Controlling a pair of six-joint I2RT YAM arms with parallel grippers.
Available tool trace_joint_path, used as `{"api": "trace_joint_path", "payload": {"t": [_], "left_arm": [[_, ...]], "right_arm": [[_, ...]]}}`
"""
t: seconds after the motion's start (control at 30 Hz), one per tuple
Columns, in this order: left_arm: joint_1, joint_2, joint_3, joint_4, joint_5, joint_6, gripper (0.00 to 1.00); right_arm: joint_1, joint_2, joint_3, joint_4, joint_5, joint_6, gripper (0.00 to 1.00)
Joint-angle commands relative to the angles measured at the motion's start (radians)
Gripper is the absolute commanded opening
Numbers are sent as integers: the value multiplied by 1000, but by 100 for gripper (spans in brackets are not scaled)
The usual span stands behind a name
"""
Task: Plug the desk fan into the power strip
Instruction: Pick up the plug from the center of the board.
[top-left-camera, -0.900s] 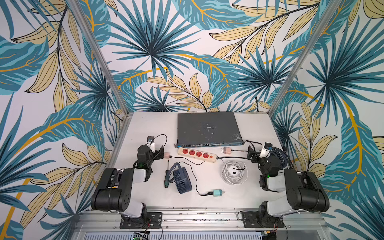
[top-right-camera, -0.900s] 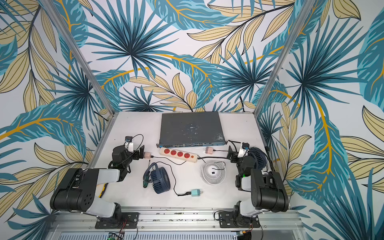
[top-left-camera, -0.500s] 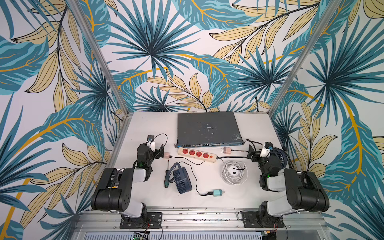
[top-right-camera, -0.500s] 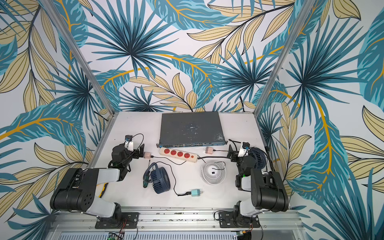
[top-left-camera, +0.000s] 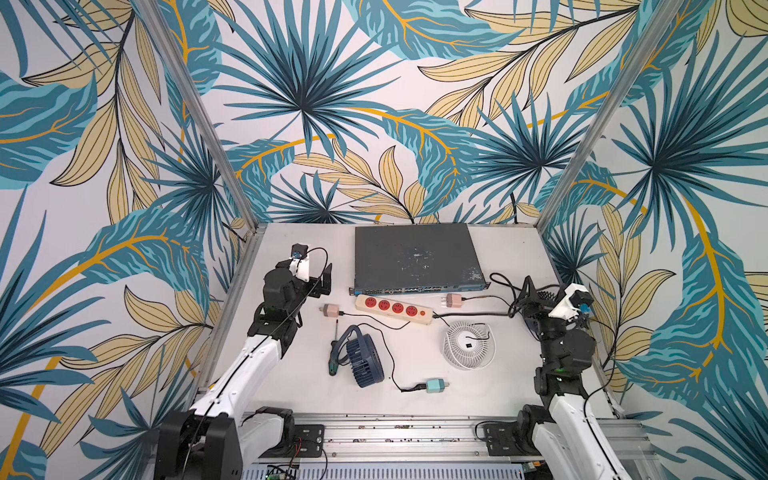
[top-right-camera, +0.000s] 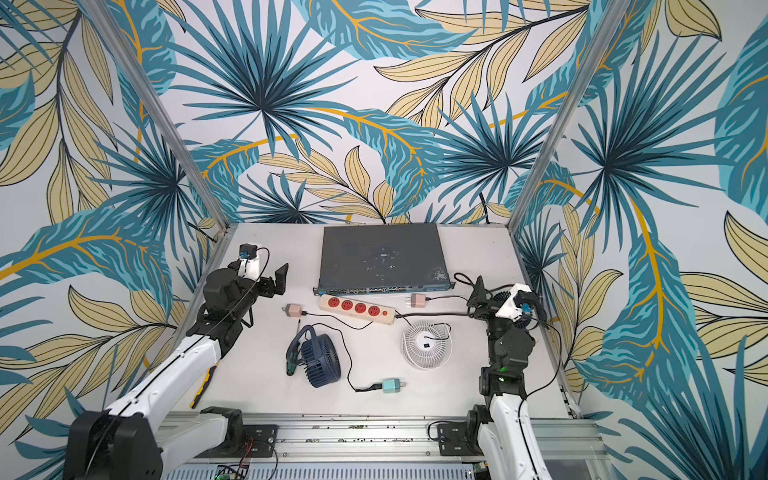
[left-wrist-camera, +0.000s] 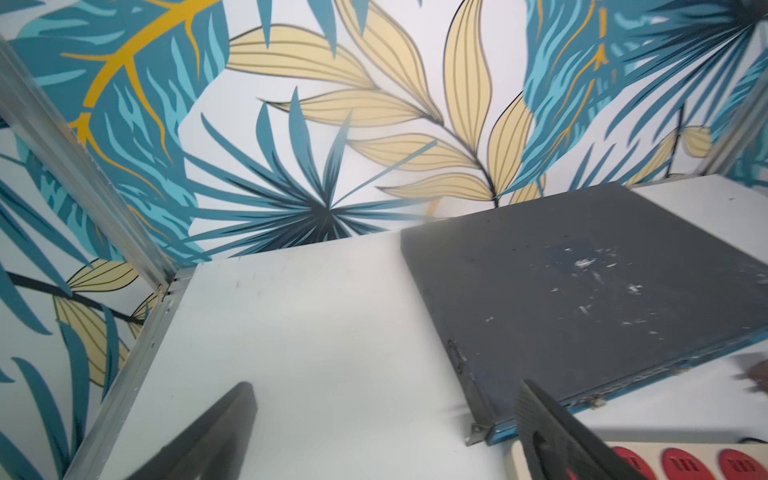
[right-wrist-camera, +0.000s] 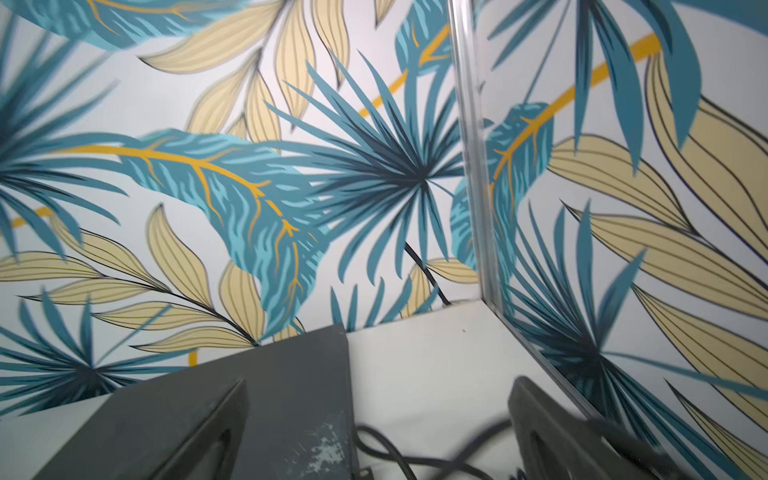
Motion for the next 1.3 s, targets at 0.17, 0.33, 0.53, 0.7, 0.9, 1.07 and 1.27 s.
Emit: {"api": "trace_joint_path", "payload": {"t": [0.17,0.33,0.53,0.7,0.9,1.07,1.27], "left_arm": [[-95,-204,-21,-356,42,-150,100],[-112,-337,-44,-441,87,-205,100],[-117,-404,-48,-514,129,-208,100],[-120,-414,-53,-518,159,-214,100],[-120,-415,-59,-518,159,-218,100],[-120,-420,-64,-518,161,-222,100],[-120,-420,-64,-513,166,-224,100]], "right_arm": [[33,125,169,-547,-329,168,100],[316,205,235,-751,-216,80,100],[670,369,277,-768,-102,45,100],[898,472,331,-750,-98,-58,100],[1115,587,371,-748,-50,-113,100],[1220,701,384,-762,36,-136,100],[1260,778,403,-761,54,-147,99]]}}
